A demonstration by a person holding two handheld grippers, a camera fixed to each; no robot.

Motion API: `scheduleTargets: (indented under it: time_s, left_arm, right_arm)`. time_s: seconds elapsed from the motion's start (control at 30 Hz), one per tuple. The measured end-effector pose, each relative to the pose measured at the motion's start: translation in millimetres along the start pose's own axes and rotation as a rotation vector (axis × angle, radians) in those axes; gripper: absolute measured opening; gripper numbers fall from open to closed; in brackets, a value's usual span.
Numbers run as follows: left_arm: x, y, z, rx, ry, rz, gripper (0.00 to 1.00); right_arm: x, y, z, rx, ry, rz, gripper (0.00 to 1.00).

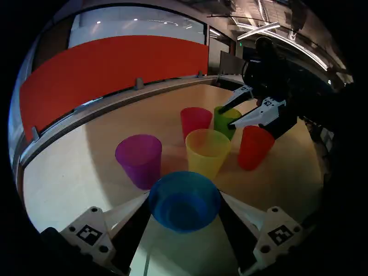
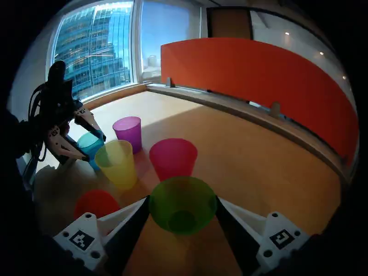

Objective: Pour water

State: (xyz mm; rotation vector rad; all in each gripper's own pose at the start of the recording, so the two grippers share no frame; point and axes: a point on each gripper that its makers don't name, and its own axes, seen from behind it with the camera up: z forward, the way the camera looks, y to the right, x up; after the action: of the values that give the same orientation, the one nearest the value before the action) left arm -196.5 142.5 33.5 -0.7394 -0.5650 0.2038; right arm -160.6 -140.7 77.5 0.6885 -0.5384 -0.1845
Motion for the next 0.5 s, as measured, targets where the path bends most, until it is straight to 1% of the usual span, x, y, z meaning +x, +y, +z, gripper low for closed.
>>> scheduleTargets:
  time_s: [0.03,0.1,0.17,0.37,0.5]
  left_arm:
    - [0.3,0.2,0.1,0.000,0.000,0.000,0.90]
    - [0.8,0.7,0.3,-0.001,0.001,0.001,0.90]
    - [1.2,1.0,-0.1,-0.002,0.002,0.001,0.90]
    - [6.3,1.5,-4.5,0.001,0.013,0.001,0.90]
    - [16.3,-0.7,-12.4,0.014,0.036,0.002,0.90]
  right_arm:
    - [-0.1,0.6,0.2,-0.002,0.000,0.001,0.99]
    - [-0.5,1.7,0.5,-0.005,0.000,0.003,0.95]
    - [-1.2,2.3,0.4,-0.007,-0.001,0.003,0.94]
    - [2.9,-0.4,-4.8,-0.008,0.009,-0.016,0.93]
    - [13.8,-1.5,-13.3,-0.013,0.031,-0.020,0.93]
